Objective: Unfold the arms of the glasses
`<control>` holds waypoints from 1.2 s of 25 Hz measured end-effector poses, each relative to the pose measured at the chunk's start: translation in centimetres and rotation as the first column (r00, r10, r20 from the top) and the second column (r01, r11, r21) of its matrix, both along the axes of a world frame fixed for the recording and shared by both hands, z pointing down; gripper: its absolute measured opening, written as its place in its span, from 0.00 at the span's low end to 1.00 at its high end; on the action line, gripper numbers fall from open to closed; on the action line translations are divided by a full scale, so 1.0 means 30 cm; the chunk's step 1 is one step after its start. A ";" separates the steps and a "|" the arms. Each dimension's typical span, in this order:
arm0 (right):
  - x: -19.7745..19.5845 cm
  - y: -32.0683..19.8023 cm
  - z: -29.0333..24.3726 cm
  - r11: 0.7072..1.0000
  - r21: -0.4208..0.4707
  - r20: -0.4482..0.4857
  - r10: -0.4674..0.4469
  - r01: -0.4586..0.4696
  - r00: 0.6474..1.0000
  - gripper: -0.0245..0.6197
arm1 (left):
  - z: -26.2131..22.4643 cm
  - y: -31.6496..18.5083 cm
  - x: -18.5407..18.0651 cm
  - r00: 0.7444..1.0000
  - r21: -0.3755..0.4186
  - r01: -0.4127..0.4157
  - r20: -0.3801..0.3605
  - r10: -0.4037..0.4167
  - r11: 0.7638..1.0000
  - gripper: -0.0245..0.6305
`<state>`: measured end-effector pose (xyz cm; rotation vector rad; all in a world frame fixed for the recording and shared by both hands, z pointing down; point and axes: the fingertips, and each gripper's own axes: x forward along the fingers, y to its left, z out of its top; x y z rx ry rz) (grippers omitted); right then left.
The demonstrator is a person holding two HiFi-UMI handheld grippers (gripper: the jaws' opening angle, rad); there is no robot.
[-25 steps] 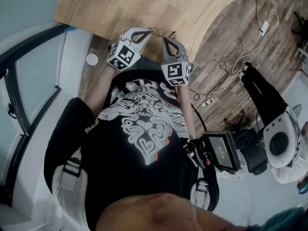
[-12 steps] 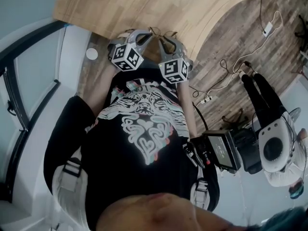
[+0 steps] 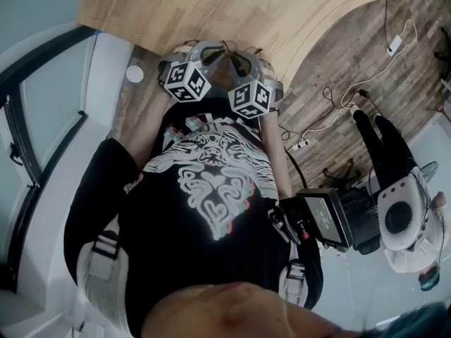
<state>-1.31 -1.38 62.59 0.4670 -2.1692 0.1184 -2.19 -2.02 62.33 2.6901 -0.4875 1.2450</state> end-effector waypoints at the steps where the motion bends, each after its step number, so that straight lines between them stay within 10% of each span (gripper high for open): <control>1: -0.001 0.002 0.004 1.000 -0.003 -0.004 -0.004 0.004 1.000 0.13 | 0.002 0.004 0.001 1.000 -0.003 -0.004 -0.001 0.004 1.000 0.05; 19: -0.053 -0.005 0.024 0.993 0.011 -0.064 -0.114 0.115 0.991 0.04 | 0.061 0.007 -0.058 1.000 -0.028 -0.020 0.009 0.020 0.999 0.05; 30: -0.074 -0.028 -0.114 0.997 -0.073 0.263 0.014 0.005 0.965 0.04 | 0.021 0.031 -0.046 0.984 -0.009 -0.167 0.054 0.167 0.986 0.05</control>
